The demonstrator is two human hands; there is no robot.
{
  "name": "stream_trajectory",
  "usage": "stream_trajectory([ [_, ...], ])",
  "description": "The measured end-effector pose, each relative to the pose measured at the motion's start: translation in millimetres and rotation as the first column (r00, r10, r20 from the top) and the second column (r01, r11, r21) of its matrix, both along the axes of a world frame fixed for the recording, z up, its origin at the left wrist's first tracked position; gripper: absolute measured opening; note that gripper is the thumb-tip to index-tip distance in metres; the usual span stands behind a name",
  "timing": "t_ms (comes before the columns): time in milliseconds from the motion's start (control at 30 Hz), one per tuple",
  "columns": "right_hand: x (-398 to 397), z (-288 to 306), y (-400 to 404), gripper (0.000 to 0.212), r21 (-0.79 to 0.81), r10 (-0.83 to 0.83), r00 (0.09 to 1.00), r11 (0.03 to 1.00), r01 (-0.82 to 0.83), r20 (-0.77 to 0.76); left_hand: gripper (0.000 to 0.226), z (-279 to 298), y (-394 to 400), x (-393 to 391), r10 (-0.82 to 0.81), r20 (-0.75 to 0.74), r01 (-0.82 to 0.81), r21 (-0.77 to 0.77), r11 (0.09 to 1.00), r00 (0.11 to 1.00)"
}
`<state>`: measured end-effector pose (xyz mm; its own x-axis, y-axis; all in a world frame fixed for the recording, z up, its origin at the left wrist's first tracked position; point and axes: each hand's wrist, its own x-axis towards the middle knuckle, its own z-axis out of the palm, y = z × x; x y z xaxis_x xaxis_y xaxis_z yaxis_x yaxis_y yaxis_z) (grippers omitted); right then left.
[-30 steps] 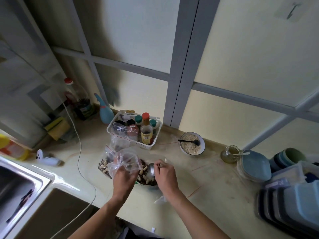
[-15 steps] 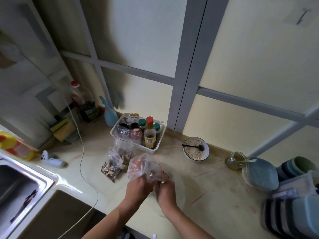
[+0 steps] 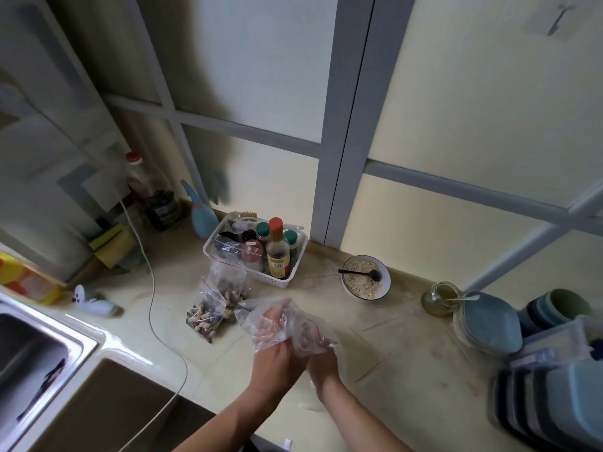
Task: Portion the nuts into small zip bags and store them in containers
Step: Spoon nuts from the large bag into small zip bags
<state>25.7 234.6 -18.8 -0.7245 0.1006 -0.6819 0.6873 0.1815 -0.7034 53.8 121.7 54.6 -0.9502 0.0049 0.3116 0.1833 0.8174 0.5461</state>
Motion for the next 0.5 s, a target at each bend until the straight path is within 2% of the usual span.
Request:
stream_trajectory([
  [33, -3, -1, 0, 0.007, -0.031, -0.014, 1.000, 0.999, 0.014, 0.002, 0.059, -7, -4, -3, 0.004, 0.031, -0.005, 0.016, 1.000, 1.000],
  [133, -12, 2, -4, 0.024, -0.128, -0.210, 0.978, 0.970, 0.208, -0.002, 0.067, -18, -23, -7, 0.126, 0.264, -0.129, -0.008, 0.992, 0.956],
  [200, -15, 1, -7, 0.026, -0.165, -0.259, 0.966, 0.953, 0.253, -0.014, 0.064, -17, -29, -10, 0.211, 0.282, -0.202, -0.059, 0.978, 0.936],
  [367, -15, 8, -7, 0.023, -0.188, -0.205, 0.978, 0.963, 0.194, -0.038, 0.037, -25, -46, -12, 0.410, 0.402, -0.313, -0.285, 0.906, 0.819],
  [467, -16, 19, -6, 0.024, -0.098, -0.125, 0.988, 0.988, 0.116, -0.092, 0.017, -37, -56, -13, 0.397, 0.420, -0.324, -0.237, 0.916, 0.816],
  [500, -16, 24, -5, 0.025, -0.044, -0.099, 0.988, 0.995, 0.095, -0.121, 0.017, -44, -58, -15, 0.386, 0.399, -0.328, -0.208, 0.921, 0.832],
])
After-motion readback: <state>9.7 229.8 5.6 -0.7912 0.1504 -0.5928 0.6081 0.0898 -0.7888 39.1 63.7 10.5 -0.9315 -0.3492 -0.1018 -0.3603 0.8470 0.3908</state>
